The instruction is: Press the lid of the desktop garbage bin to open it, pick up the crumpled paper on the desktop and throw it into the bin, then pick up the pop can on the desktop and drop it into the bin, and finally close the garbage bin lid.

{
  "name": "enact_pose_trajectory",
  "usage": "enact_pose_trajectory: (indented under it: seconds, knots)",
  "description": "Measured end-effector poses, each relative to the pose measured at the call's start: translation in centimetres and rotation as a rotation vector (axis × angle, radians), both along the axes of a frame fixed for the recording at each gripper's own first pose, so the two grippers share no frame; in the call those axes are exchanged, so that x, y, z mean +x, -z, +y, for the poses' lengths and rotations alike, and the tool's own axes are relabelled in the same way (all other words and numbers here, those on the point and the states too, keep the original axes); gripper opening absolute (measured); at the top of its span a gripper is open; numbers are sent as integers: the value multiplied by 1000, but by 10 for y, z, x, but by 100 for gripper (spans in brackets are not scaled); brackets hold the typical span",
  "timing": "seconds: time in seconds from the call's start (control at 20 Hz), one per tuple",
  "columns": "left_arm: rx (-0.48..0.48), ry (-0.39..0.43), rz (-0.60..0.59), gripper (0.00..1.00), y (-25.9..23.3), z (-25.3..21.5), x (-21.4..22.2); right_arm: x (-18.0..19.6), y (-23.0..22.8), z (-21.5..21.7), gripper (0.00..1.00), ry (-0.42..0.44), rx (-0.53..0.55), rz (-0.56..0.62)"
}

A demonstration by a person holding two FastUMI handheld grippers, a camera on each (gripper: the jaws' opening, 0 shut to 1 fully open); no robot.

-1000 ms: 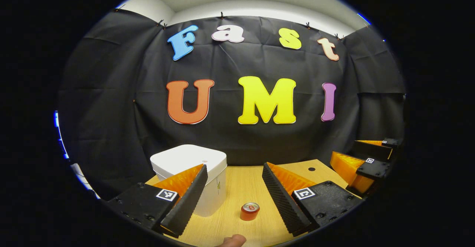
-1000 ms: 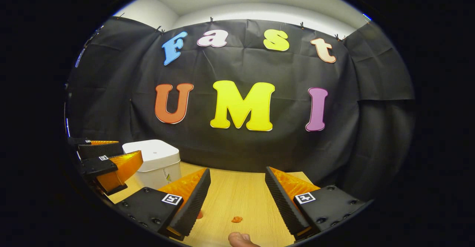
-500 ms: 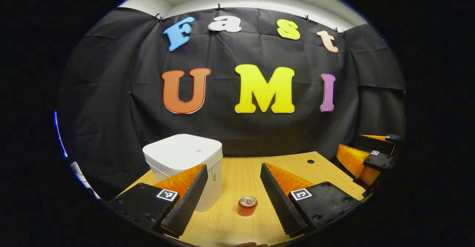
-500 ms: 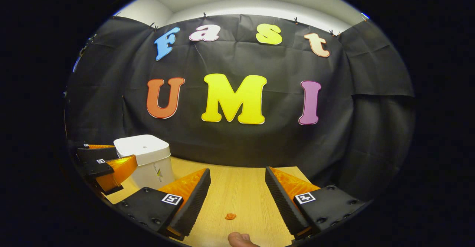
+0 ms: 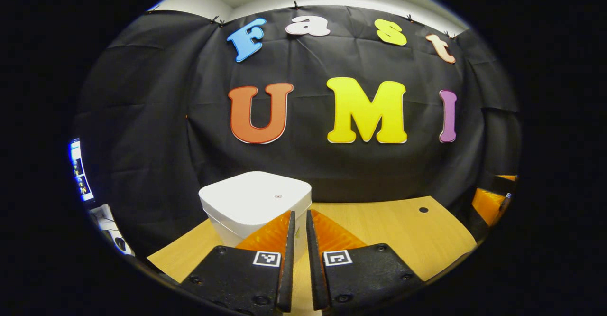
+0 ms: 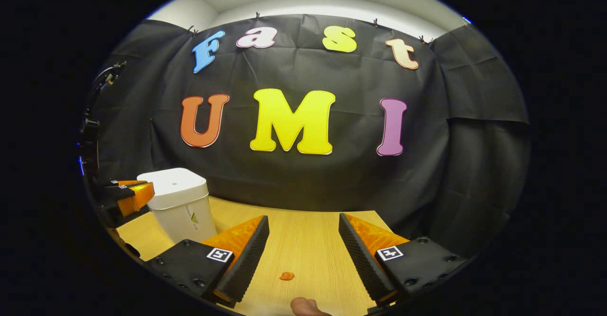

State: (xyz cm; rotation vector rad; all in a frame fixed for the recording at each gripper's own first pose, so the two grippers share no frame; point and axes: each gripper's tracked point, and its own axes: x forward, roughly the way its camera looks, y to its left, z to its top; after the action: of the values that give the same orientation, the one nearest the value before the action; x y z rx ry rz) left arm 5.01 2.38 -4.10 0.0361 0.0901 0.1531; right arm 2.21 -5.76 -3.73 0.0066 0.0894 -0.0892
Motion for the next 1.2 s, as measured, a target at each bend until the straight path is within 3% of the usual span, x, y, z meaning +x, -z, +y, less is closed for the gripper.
enact_pose_trajectory:
  seconds: [0.2,0.45,0.6,0.8,1.2]
  knots:
    - [-9,-27,-21,3,-13,11,27,11,-1,-2,94,5,-10,5]
    - [7,-95,-48,3,-37,31,70,29,-1,1,94,1,-18,22]
    - [27,-116,-15,2,-33,43,97,37,-1,1,94,0,-19,26]
    - [-16,-140,98,3,0,52,121,43,4,0,94,4,-25,44]
    - [-29,-188,195,3,23,58,128,49,17,-3,94,17,-46,82]
